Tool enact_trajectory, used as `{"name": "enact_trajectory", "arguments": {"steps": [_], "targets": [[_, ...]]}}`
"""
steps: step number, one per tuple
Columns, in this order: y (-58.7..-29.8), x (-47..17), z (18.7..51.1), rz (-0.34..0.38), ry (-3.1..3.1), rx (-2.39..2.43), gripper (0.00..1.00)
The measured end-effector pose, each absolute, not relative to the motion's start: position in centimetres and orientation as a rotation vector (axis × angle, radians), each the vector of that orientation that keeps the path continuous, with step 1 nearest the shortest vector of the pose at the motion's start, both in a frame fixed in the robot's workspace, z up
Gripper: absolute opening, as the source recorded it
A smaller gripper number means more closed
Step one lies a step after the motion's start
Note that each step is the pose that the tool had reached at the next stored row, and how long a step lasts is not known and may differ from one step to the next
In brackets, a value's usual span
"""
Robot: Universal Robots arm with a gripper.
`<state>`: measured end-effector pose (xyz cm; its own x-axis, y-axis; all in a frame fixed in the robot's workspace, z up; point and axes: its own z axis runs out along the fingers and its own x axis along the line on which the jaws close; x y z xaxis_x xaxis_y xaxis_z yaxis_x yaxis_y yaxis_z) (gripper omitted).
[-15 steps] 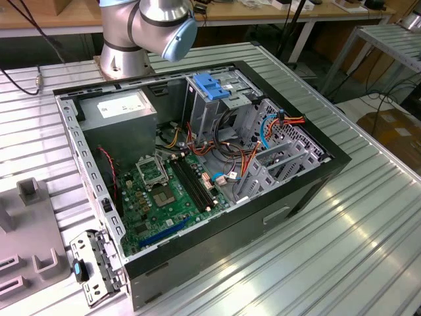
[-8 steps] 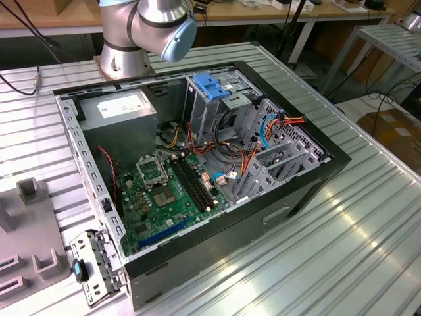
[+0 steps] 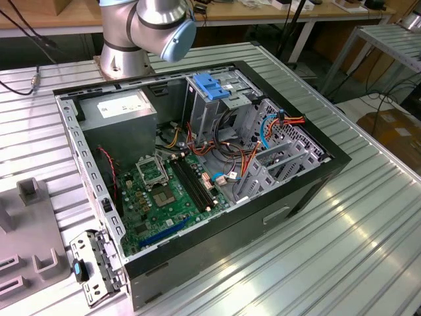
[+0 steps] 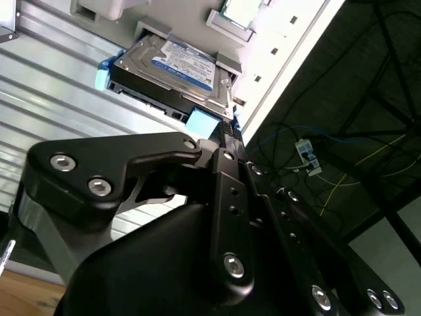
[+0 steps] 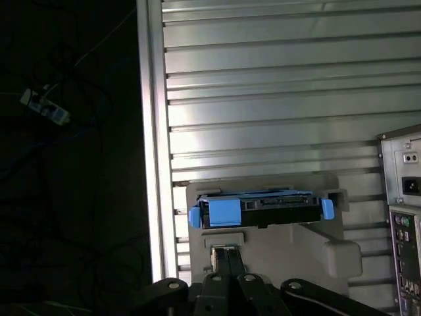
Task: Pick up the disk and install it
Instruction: 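Reach for the disk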
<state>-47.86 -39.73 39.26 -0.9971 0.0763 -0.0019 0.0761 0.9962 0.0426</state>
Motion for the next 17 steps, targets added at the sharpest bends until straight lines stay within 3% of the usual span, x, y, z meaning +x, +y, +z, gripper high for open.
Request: {"name": "enact_trajectory", "arguments": {"steps": [17], "targets": [[-39.7, -52.1, 39.2, 0.067, 3.141, 0.120, 0.11]]}}
